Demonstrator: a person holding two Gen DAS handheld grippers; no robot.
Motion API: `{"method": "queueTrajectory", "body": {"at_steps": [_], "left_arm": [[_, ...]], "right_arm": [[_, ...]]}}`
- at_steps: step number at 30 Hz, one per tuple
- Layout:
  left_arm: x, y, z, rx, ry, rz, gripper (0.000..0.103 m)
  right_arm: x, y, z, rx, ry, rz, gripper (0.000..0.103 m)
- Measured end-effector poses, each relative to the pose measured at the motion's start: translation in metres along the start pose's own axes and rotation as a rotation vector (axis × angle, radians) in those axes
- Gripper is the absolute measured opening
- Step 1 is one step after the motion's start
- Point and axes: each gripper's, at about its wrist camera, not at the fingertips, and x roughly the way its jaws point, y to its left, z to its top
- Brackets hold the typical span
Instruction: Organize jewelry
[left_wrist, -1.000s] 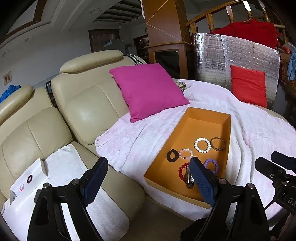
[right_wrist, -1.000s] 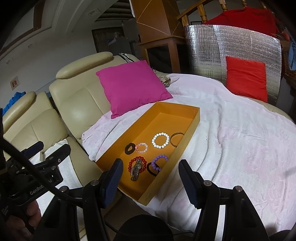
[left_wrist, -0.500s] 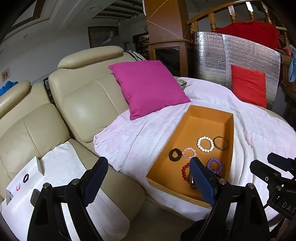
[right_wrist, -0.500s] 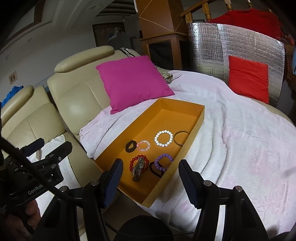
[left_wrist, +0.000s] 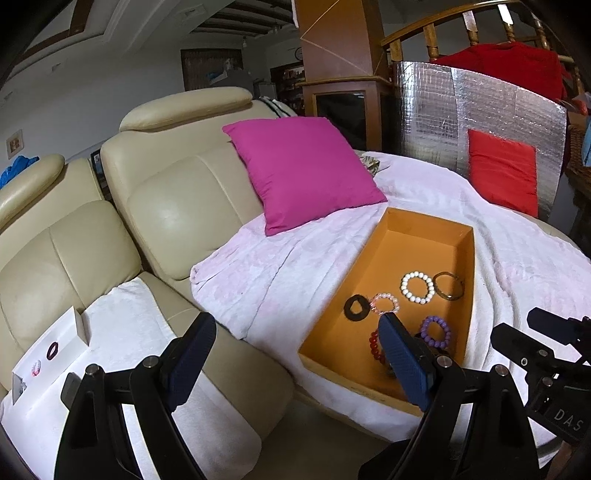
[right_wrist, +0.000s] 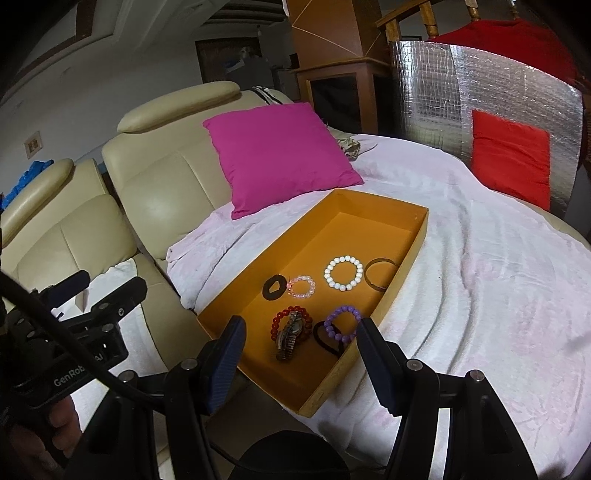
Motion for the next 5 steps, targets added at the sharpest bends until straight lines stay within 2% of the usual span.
{"method": "queueTrajectory", "body": {"at_steps": [2, 5], "left_arm": [[-0.001, -0.013, 0.002, 0.026, -0.01, -0.035, 0.09], [0.0, -0.047, 0.006, 0.096, 0.0, -0.117, 0.09]], "right_arm": [[-0.002, -0.01, -0.001, 0.02, -0.01, 0.0, 0.066], [-0.01, -0.043, -0.001, 0.068, -0.035, -0.045, 0.066]]}}
